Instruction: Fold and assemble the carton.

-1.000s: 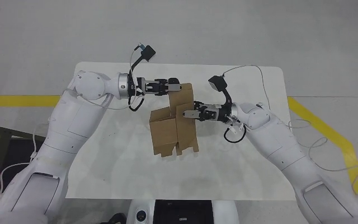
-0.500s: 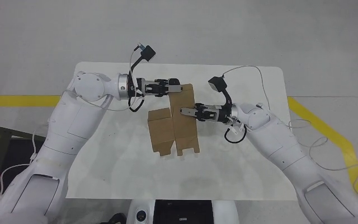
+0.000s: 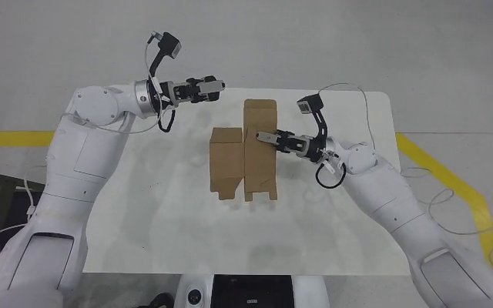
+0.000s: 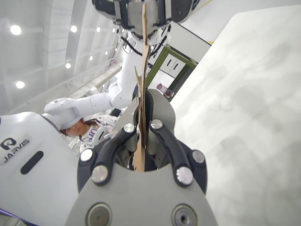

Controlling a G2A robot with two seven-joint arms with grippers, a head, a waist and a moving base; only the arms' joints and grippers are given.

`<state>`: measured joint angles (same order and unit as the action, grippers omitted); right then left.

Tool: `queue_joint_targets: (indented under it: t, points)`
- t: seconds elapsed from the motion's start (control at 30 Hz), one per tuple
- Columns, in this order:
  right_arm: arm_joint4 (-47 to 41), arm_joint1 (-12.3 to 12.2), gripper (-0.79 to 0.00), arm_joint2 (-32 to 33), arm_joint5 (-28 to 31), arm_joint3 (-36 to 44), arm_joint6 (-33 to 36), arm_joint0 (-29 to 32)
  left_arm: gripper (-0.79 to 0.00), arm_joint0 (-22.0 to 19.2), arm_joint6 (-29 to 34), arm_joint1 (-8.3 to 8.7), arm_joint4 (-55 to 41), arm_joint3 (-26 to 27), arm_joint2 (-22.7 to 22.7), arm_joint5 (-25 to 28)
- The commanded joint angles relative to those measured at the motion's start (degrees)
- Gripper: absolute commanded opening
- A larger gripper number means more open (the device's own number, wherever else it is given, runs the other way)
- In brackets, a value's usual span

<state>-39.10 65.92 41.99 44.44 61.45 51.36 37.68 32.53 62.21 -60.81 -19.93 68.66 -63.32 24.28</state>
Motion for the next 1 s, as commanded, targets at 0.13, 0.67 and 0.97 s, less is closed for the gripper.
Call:
queue_joint_targets:
  t: [0.13,0.67,0.97]
  points:
    - [4.85,-0.92,-0.785,3.42,-8.28,2.67,-5.3,1.35,0.0,2.22,0.72,0.48,0.67,0.53,-0.81,-0.64]
    - [11.56,-2.1,-0.785,9.92,-15.49,8.24,-11.29,6.52,0.0,10.31,5.02,1.8,-2.55,8.5,-3.13,-5.39]
    - [8.51,-1.28,-0.785,11.33,-13.88,7.68,-12.48,7.7,0.0,13.47,4.79,2.09,-2.07,12.48,-3.15,-5.57]
